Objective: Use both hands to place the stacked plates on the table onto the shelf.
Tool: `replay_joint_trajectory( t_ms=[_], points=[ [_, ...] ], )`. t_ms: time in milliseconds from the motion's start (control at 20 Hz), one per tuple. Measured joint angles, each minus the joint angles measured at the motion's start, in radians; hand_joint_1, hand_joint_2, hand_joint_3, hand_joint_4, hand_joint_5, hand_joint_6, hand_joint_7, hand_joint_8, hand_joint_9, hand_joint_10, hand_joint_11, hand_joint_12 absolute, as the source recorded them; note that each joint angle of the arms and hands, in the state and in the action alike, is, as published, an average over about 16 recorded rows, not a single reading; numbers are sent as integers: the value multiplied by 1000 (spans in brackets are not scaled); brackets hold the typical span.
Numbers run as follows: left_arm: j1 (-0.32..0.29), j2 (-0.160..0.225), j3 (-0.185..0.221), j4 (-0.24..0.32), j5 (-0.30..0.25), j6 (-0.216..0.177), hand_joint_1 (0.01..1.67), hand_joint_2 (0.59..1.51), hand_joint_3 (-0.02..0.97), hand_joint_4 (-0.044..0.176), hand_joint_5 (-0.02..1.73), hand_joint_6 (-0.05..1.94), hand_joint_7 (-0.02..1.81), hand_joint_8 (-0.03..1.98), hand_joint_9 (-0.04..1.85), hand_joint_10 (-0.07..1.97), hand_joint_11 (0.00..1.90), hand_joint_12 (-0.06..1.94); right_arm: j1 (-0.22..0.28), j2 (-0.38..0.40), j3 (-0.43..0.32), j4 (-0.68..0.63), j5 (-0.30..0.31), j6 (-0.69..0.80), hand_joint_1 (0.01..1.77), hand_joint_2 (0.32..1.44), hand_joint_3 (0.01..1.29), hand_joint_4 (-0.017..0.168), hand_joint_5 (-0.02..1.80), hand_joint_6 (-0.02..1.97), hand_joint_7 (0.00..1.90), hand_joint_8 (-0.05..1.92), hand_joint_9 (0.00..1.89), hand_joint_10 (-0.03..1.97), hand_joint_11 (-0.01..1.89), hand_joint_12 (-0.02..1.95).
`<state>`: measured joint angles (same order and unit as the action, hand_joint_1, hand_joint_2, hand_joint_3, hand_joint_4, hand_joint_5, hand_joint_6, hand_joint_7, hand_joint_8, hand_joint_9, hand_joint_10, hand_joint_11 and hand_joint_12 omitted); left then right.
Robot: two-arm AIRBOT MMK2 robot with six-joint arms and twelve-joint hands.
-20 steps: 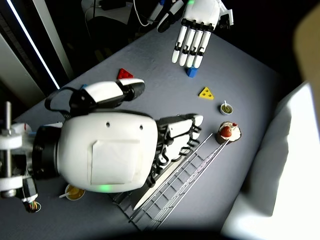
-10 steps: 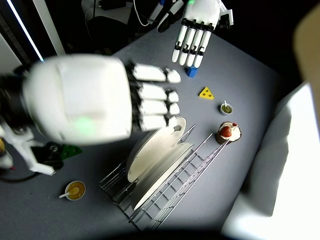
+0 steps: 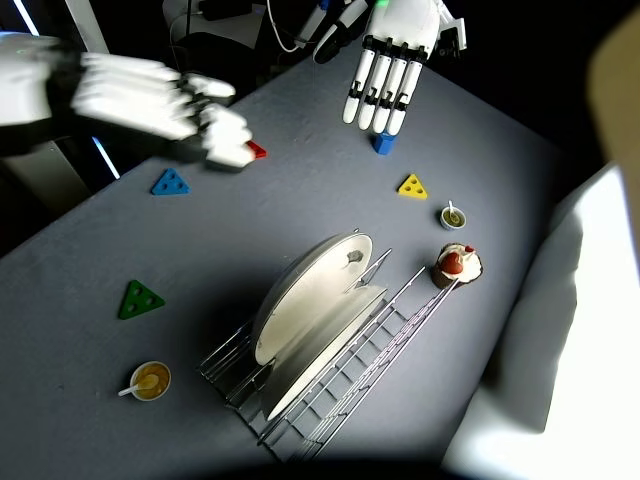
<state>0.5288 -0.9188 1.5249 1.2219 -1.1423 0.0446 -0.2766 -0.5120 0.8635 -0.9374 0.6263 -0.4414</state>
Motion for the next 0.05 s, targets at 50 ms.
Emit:
replay_joint_trajectory(
  t_ms=[50],
  points=[
    [0, 0, 0, 0, 0, 0, 70, 1052, 17, -2, 188, 8, 244, 2, 251, 11, 230, 14, -9, 21, -15, 4, 5, -17, 189, 979, 13, 69, 145, 14, 287, 15, 334, 3, 418, 14]
  ],
)
